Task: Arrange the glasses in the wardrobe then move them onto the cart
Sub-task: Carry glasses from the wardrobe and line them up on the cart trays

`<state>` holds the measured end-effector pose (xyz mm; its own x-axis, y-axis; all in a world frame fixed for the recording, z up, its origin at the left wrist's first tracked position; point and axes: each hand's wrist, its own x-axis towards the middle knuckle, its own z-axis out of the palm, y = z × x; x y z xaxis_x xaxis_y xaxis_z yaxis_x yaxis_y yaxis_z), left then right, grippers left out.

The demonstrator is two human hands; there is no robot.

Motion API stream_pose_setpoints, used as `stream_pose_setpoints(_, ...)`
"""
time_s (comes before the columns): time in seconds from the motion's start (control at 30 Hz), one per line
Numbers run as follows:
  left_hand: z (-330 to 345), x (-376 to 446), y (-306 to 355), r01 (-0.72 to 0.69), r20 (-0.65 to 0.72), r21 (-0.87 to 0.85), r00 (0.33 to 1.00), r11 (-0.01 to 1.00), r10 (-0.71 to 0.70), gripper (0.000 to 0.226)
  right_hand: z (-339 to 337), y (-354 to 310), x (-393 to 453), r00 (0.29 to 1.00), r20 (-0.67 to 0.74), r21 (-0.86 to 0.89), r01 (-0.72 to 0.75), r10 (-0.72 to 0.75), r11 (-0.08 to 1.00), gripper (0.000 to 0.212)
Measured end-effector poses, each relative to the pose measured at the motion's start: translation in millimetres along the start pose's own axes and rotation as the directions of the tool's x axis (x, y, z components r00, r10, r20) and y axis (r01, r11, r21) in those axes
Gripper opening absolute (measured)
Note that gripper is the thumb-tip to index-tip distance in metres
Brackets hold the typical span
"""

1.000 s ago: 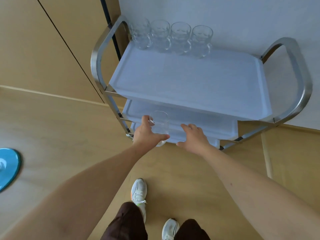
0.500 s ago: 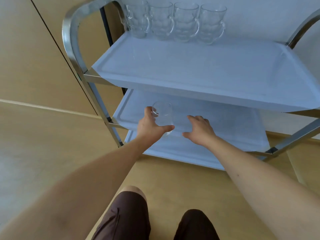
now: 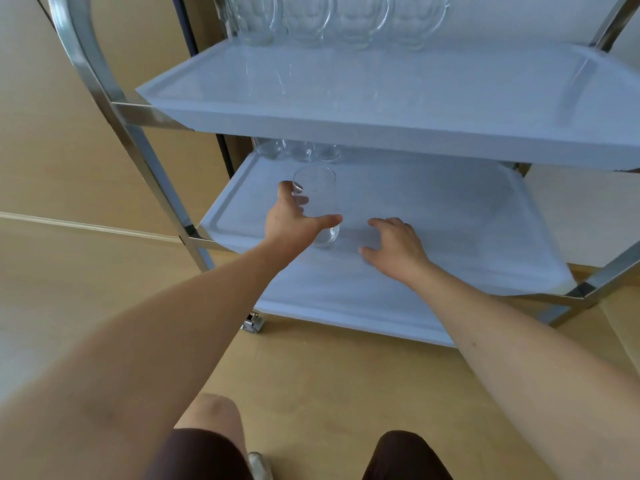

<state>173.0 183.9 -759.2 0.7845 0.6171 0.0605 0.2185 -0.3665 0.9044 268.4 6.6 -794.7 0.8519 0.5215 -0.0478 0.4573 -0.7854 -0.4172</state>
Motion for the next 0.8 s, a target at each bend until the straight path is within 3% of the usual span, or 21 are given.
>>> stream_pose_setpoints(0.27, 17.2, 27.6, -10.3, -0.036, -0.021, -0.006, 0.999, 0.999, 0.036, 0.076, 13.8, -4.9, 21.9, 0.996, -0.087, 0.114, 0.028, -0.018, 0.993, 0.069)
stream_pose_setpoints(0.57, 43.7, 45.1, -12.9, -0.106, -0.023, 0.034, 0.994, 0.994, 0.106, 0.085, 35.1, -11.0, 41.6, 0.981, -0.195, 0.370, 0.071, 0.003, 0.926, 0.109)
stream_pose_setpoints(0.8, 40.9, 45.4, -14.8, -0.169, 0.057, 0.109, 0.985, 0.980, 0.163, 0.102, 31.7, -22.9, 50.5, 0.953, -0.302, 0.521, 0.168, -0.003, 0.837, 0.088)
